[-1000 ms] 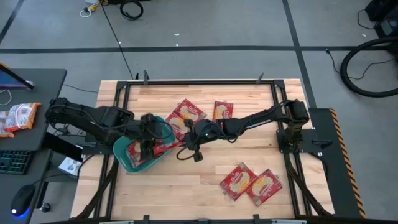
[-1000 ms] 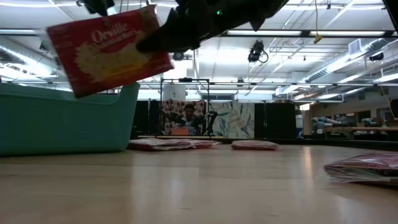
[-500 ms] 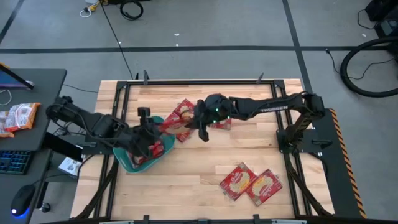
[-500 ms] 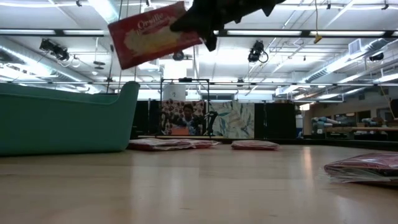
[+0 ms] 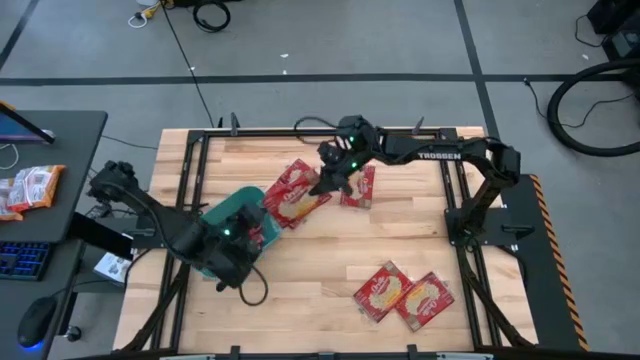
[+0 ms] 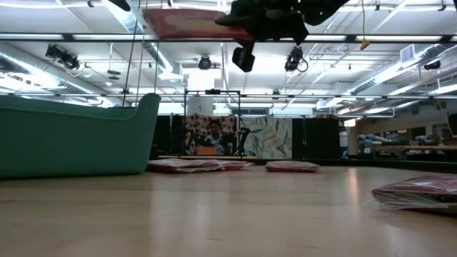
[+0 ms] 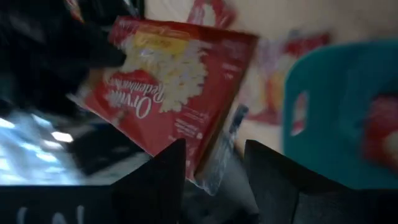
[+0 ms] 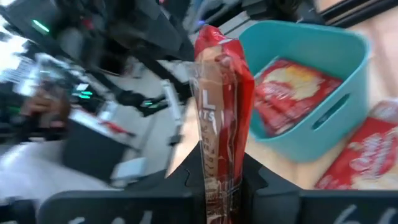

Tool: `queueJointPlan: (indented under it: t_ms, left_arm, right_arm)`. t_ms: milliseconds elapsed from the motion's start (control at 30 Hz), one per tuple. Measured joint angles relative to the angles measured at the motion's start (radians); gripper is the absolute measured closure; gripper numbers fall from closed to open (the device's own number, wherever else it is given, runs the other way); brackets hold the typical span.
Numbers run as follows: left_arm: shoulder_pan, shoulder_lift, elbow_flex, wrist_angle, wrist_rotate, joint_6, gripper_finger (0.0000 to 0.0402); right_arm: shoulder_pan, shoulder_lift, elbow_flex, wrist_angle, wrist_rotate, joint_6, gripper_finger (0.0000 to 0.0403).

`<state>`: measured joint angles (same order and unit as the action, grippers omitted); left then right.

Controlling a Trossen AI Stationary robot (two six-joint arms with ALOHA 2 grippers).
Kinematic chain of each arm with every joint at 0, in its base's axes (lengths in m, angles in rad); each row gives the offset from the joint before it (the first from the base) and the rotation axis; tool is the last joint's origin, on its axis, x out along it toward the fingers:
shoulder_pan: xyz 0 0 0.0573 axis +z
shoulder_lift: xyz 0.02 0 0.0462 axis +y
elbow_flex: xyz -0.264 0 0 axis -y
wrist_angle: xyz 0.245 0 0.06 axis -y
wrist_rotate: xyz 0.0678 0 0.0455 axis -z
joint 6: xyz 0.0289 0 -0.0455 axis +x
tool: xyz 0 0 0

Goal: Sort popcorn bags into baskets
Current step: Put the red popcorn bag into the green bin

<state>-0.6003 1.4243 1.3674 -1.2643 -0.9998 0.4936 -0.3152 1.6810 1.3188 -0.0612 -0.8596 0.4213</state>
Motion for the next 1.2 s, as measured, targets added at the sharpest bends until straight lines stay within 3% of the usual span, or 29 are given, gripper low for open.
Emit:
queueJointPlan:
  t_ms: [267, 500, 700, 833, 1100, 1200]
  left_arm:
    - [-0.002, 0.069, 0.000, 0.029, -0.236, 0.281, 0.0235]
    - [-0.002, 0.068, 0.000, 0.117, -0.263, 0.409, 0.0235]
    - [0.000, 0.068, 0.000, 0.238, -0.263, 0.519, 0.0236]
    - [0.008, 0.068, 0.000, 0.278, -0.238, 0.527, 0.0255]
    - [-0.013, 0.068, 0.000, 0.284, -0.239, 0.446, 0.0347]
    - [-0.028, 0.068, 0.000, 0.281, -0.237, 0.379, 0.0365]
  right_arm:
    - [-0.021, 0.000, 0.000, 0.053, -0.143, 0.054, 0.0364]
    - [-0.002, 0.001, 0.000, 0.138, -0.228, 0.080, 0.0364]
    - [-0.002, 0.001, 0.000, 0.142, -0.230, 0.081, 0.0364]
    - [0.005, 0.001, 0.000, 0.141, -0.226, 0.081, 0.0362]
    - [0.006, 0.001, 0.000, 0.142, -0.204, 0.080, 0.0337]
    - [0.002, 0.001, 0.000, 0.143, -0.203, 0.080, 0.0322]
